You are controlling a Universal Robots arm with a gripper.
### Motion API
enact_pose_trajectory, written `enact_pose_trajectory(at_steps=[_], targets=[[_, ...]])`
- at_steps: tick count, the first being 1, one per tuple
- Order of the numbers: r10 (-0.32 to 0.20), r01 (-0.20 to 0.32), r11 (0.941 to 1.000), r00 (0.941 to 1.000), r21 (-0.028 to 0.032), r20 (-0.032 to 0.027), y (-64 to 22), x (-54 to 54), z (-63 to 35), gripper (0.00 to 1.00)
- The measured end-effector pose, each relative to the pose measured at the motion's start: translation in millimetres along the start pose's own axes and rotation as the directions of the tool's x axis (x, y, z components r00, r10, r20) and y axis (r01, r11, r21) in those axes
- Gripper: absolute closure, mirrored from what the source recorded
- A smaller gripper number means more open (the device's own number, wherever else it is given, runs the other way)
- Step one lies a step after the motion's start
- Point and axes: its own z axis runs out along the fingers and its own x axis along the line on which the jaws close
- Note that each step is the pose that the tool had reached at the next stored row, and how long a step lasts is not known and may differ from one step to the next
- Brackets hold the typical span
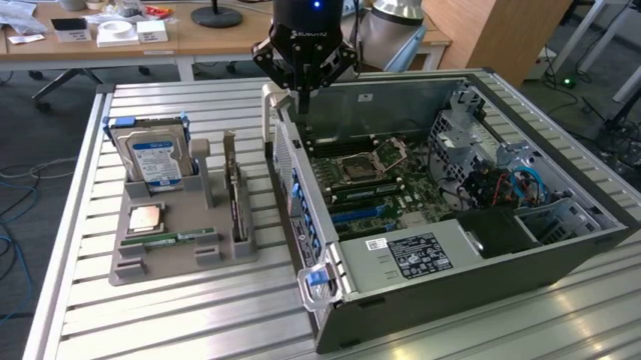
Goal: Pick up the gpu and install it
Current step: 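Reach for the gpu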
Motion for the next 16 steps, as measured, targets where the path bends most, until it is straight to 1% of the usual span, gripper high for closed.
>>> enact_pose_trajectory(at_steps=[16], targets=[[0.000,0.000,1.0000,1.0000,0.0000,0.0000,-1.7,22.1,-0.5,0.89]])
